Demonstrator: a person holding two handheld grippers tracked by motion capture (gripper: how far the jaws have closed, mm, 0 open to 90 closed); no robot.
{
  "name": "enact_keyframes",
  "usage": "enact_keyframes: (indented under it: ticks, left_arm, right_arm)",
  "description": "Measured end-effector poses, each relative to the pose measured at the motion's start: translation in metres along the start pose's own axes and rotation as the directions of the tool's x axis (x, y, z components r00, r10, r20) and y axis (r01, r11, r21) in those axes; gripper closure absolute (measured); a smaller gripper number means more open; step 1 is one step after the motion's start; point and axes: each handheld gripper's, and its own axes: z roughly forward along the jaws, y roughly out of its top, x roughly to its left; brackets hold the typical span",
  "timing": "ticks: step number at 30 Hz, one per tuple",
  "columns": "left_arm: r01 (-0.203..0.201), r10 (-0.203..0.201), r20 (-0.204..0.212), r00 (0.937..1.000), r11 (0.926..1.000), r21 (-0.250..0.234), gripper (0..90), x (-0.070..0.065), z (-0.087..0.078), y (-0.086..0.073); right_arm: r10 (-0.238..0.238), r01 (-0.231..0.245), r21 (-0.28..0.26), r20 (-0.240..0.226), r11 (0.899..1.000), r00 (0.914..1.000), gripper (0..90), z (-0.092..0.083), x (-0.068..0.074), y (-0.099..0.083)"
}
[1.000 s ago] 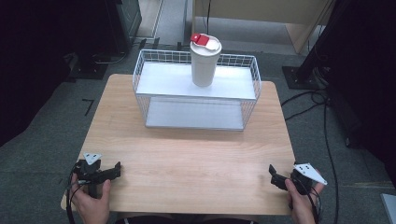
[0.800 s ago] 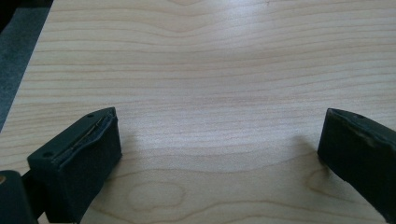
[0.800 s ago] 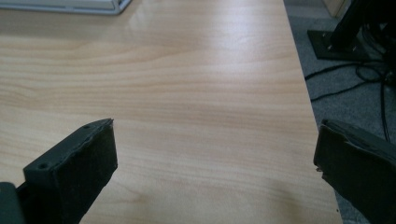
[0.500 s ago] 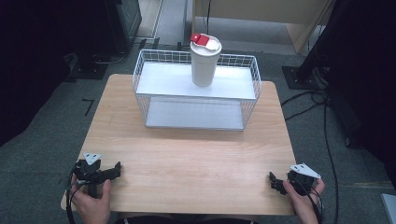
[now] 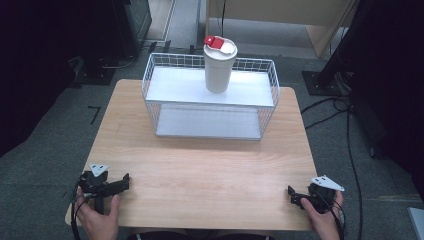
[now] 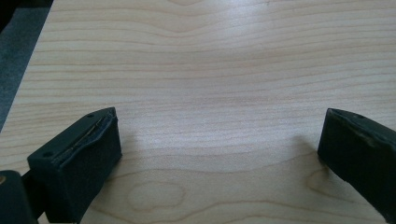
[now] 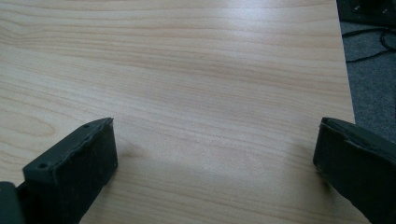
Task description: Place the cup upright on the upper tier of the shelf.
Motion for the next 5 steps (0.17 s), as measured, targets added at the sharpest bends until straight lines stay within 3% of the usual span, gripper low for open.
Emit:
enact_keyframes:
  ticks: [5]
  left_arm:
    - [0.000, 0.000, 0.000, 1.0000, 1.0000, 0.000, 0.0, 0.0000, 0.0000, 0.0000]
  right_arm:
    - [0.000, 0.000, 0.000, 0.000, 1.000, 1.0000, 0.0, 0.0000, 0.0000, 0.0000]
